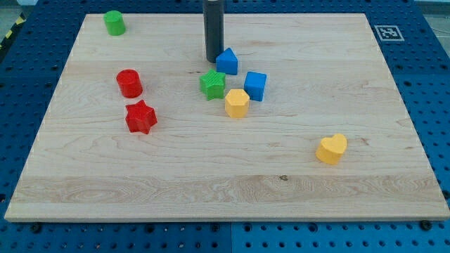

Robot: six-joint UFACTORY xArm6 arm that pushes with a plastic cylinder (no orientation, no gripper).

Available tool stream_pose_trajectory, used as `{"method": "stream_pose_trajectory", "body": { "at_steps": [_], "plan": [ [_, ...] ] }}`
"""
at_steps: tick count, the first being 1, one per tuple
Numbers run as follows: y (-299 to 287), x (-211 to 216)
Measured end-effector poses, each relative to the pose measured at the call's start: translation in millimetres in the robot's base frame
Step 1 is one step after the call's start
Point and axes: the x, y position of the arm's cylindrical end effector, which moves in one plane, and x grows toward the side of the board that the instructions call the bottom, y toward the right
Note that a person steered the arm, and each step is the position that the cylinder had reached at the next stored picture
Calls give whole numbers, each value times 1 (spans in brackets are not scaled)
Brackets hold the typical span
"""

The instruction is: Move the red circle towards the top of the green star

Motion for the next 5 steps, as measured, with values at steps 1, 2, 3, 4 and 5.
{"method": "stream_pose_trajectory", "body": {
  "at_steps": [1, 2, 3, 4, 5],
  "plan": [
    [0, 2],
    [0, -14],
    [7, -21],
    [35, -20],
    [46, -2]
  ]
}}
